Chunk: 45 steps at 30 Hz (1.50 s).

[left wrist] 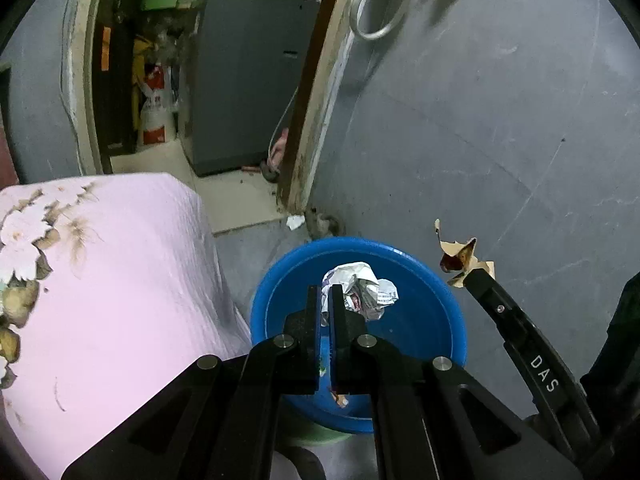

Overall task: Collect trash
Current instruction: 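Carry both held wrappers over the blue bucket and open both tools, then move both tools back over the table toward the remaining trash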

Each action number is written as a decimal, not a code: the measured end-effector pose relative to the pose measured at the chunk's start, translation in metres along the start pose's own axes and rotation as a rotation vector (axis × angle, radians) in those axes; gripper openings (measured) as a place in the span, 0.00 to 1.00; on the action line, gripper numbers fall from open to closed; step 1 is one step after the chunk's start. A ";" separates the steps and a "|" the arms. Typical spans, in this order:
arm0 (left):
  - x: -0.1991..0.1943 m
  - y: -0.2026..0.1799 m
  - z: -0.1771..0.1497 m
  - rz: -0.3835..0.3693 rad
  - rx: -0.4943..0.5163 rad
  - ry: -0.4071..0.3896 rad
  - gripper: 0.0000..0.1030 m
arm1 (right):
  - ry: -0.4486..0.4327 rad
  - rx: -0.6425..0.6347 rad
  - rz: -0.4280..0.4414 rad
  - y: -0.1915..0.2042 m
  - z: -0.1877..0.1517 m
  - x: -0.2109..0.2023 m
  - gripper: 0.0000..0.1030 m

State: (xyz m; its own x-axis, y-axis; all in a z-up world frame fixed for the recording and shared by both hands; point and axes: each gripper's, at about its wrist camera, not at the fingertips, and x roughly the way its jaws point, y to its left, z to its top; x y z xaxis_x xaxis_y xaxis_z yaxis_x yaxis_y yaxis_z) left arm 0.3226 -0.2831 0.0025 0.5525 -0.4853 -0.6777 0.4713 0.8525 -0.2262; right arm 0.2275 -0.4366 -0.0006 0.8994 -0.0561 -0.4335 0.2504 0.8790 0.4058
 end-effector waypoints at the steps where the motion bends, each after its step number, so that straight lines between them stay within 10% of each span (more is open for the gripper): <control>1: 0.005 0.000 0.000 0.003 0.001 0.014 0.02 | 0.015 0.014 -0.003 -0.003 -0.001 0.002 0.09; 10: 0.021 0.003 -0.009 0.004 -0.007 0.073 0.22 | 0.064 0.081 -0.004 -0.015 -0.002 0.007 0.26; 24: -0.003 0.010 -0.002 0.037 -0.032 0.006 0.33 | 0.041 0.063 -0.003 -0.008 0.003 0.008 0.27; 45: -0.105 0.066 -0.011 0.193 -0.094 -0.280 0.93 | -0.107 -0.032 0.094 0.031 0.004 -0.010 0.91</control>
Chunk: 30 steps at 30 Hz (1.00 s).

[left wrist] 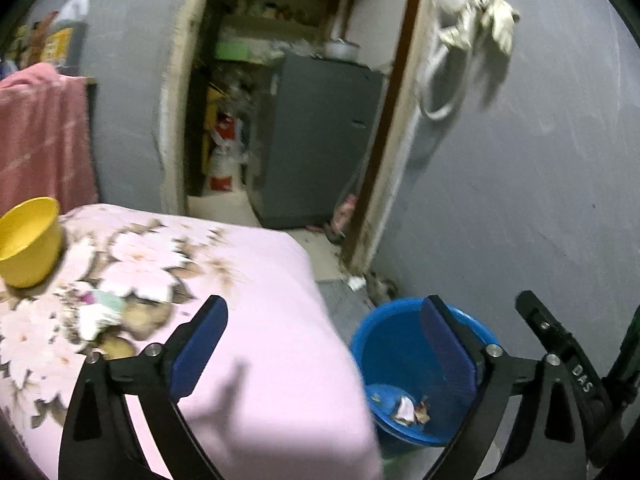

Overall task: Collect trash
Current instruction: 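Move both tools back over the table toward the remaining trash, then grasp the white-and-red striped wrapper with the left tool while the right tool grasps a brown wrapper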

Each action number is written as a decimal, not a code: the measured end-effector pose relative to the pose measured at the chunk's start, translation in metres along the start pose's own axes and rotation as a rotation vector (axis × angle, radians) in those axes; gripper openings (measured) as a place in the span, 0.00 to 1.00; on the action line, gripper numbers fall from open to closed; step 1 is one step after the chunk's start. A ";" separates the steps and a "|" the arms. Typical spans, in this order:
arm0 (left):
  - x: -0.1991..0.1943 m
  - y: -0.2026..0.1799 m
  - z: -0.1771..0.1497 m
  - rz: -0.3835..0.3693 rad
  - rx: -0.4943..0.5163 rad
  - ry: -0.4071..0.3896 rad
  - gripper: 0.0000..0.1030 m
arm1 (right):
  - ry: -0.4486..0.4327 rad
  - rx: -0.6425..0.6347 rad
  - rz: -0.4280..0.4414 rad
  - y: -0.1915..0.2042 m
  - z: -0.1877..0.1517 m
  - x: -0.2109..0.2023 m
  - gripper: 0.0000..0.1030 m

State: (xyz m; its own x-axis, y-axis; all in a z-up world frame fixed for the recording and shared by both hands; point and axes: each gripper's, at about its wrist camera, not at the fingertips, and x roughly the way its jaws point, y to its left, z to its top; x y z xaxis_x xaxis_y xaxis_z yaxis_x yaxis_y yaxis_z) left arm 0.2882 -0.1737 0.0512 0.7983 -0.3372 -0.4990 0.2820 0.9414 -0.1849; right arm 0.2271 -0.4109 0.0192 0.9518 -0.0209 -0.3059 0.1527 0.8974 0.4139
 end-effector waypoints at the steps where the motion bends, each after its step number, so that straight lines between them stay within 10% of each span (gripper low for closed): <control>1: -0.007 0.007 0.001 0.010 -0.011 -0.020 0.93 | -0.018 -0.007 0.012 0.004 0.000 -0.002 0.97; 21: -0.113 0.105 -0.017 0.260 0.005 -0.336 0.98 | -0.334 -0.330 0.228 0.117 -0.032 -0.050 1.00; 30: -0.139 0.140 -0.040 0.366 0.037 -0.389 0.98 | -0.337 -0.484 0.303 0.166 -0.053 -0.050 1.00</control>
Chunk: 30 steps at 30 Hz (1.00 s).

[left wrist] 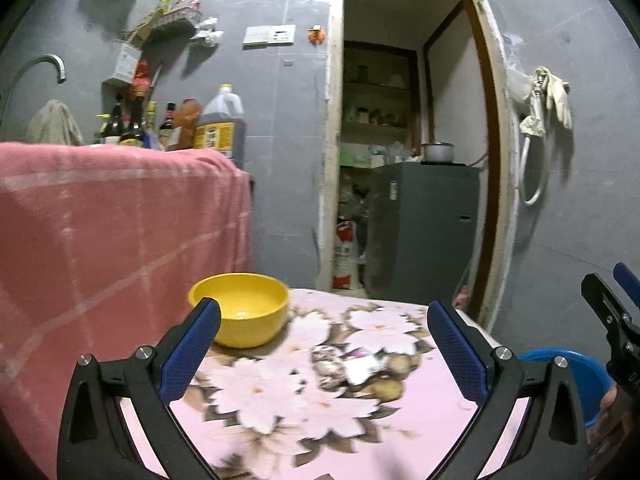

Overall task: Collect trash
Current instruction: 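Grasp the white-and-red striped wrapper with the left tool while the right tool grasps a brown wrapper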

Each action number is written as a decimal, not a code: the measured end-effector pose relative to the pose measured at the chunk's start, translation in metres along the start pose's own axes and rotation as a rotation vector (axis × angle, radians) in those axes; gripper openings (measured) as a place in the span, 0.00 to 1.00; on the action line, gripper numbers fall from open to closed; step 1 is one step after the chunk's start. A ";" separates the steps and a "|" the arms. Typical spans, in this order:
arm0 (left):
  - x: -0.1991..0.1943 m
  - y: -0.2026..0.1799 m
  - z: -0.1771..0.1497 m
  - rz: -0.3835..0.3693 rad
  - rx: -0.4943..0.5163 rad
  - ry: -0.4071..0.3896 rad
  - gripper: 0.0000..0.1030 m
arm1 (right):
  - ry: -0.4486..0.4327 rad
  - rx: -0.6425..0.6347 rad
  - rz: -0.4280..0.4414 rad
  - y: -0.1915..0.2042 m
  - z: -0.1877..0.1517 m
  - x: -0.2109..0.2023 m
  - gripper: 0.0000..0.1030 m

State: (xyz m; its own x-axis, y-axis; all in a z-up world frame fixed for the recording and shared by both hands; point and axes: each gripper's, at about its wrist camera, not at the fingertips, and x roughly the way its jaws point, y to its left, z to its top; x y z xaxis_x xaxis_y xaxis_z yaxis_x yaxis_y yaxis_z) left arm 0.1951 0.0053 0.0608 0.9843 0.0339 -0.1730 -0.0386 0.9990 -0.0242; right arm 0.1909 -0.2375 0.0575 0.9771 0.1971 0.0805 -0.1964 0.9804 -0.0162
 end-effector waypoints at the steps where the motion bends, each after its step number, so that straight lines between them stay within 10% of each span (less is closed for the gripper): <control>1: 0.000 0.004 -0.002 0.009 -0.002 0.003 0.98 | 0.008 -0.008 0.013 0.003 0.000 0.002 1.00; 10: 0.024 0.044 -0.009 0.050 -0.108 0.099 0.98 | 0.083 -0.052 0.066 0.022 0.004 0.034 1.00; 24: 0.098 0.052 -0.011 0.067 -0.108 0.337 0.98 | 0.446 0.019 0.155 0.037 -0.016 0.135 0.99; 30: 0.124 0.046 -0.022 0.010 -0.097 0.436 0.86 | 0.600 0.028 0.159 0.031 -0.043 0.156 0.78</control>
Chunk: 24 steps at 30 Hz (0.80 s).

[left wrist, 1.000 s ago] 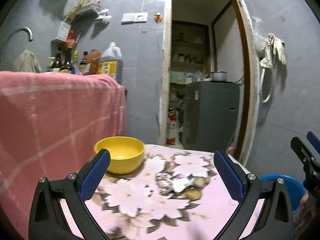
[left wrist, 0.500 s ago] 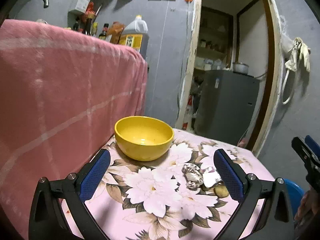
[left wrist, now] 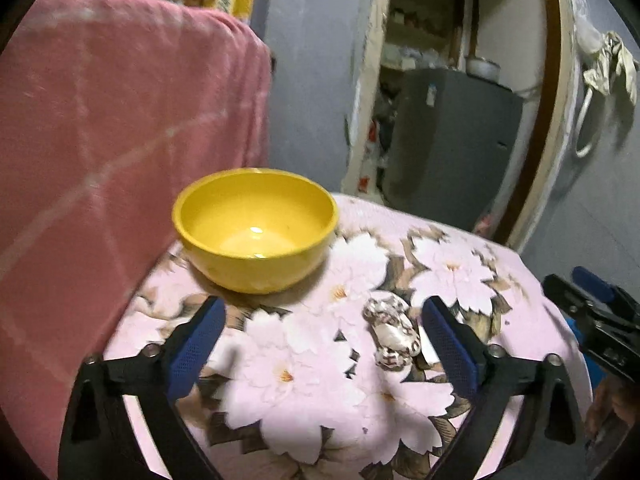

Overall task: Collect trash
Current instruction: 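Grasp the white-and-red striped wrapper with the left tool while the right tool grasps a brown wrapper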

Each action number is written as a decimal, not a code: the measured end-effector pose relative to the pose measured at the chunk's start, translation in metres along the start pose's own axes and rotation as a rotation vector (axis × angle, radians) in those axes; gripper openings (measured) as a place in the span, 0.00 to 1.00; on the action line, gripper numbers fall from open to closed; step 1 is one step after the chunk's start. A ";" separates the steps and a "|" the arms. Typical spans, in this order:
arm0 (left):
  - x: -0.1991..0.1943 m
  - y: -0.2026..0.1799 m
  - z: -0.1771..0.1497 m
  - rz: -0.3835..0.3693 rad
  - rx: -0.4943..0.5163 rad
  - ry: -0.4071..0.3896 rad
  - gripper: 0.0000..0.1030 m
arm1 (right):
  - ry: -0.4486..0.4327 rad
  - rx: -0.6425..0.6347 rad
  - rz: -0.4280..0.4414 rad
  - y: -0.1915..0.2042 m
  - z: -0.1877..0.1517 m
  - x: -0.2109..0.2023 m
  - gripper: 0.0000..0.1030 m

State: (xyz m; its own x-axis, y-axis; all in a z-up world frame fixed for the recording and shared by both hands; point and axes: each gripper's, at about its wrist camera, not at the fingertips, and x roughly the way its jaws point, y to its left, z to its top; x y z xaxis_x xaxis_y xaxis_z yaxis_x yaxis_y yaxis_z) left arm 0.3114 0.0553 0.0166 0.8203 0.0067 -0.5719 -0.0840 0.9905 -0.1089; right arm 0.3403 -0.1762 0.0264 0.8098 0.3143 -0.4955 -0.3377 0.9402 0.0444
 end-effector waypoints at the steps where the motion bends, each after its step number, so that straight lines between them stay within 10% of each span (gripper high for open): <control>1: 0.005 -0.001 0.000 -0.012 0.003 0.023 0.80 | 0.032 0.008 0.011 -0.003 -0.002 0.006 0.76; 10: 0.040 -0.014 -0.002 -0.122 0.005 0.205 0.60 | 0.196 0.005 0.121 -0.005 -0.006 0.033 0.50; 24: 0.050 -0.016 -0.002 -0.224 -0.015 0.256 0.25 | 0.341 -0.086 0.167 0.015 -0.014 0.058 0.43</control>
State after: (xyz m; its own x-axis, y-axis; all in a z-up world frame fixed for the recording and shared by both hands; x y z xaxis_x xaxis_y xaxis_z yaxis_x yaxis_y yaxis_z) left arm 0.3527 0.0394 -0.0116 0.6512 -0.2469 -0.7177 0.0722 0.9615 -0.2652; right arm 0.3754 -0.1452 -0.0136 0.5389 0.3868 -0.7483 -0.5025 0.8606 0.0830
